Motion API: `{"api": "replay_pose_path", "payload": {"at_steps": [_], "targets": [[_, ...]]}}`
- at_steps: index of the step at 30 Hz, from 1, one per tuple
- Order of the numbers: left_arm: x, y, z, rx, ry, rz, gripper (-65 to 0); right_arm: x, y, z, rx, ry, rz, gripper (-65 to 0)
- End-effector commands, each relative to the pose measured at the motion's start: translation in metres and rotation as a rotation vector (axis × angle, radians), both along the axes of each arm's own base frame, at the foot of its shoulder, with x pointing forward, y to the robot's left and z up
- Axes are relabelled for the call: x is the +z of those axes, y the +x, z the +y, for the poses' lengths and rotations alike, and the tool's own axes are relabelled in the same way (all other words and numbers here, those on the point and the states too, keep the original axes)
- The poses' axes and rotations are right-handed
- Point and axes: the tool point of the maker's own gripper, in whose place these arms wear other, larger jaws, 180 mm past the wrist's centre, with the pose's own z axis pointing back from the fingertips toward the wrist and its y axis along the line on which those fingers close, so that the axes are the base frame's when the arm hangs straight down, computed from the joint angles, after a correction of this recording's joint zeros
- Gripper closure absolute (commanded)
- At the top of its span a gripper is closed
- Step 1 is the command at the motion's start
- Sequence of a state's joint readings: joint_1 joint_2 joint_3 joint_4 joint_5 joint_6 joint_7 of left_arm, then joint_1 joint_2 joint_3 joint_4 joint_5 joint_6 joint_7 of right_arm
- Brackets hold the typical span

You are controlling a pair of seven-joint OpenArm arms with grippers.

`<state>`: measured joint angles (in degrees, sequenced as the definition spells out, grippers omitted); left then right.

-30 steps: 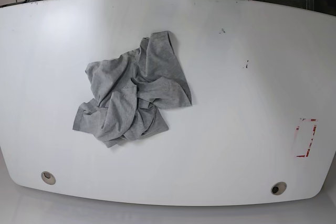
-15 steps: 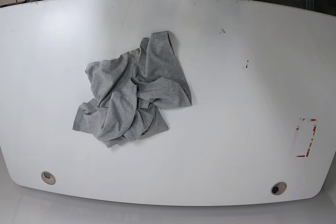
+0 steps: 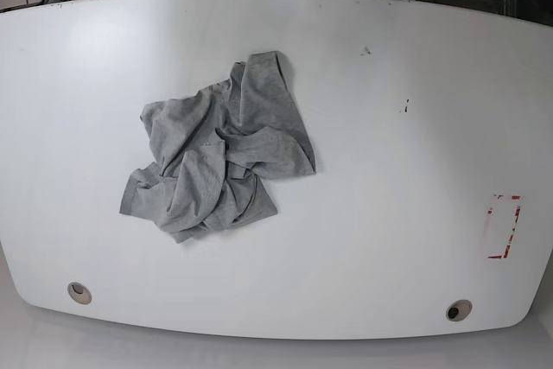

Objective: Layout the t-shirt on the table in an organized manner, then fold the t-shirt properly

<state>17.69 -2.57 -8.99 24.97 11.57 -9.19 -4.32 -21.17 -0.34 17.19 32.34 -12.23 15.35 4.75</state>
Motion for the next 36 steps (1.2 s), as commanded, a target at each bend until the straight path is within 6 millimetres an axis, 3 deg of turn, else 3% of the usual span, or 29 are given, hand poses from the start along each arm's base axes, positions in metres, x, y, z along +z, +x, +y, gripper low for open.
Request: {"api": "replay_pose_path", "payload": {"at_steps": [1,5,11,16,22,36], "targets": [[0.006,-0.007,0.006,-0.007,0.009,-0.017,-12.9,0.007,-0.001,-0.008,0.006,-0.018,-0.032,-4.1],[0.015,-0.015,0.01,0.005,0.019,-0.041,-12.9,0.016,0.001,-0.003,0.005,-0.022,-0.069,-4.1],[0.032,-0.022,0.016,0.036,0.027,-0.092,-12.9,0.038,-0.003,-0.012,0.023,-0.056,-0.125,-4.1],[0.053,-0.03,0.028,0.005,0.051,-0.13,-12.9,0.055,-0.006,-0.01,0.025,-0.069,-0.161,-4.1],[0.078,-0.035,0.029,-0.023,0.061,-0.178,-12.9,0.079,-0.015,-0.019,0.042,-0.101,-0.192,-4.1],[0.159,-0.033,0.019,-0.101,0.065,-0.313,-12.9,0.132,-0.017,-0.021,0.096,-0.104,-0.274,-4.1]]}}
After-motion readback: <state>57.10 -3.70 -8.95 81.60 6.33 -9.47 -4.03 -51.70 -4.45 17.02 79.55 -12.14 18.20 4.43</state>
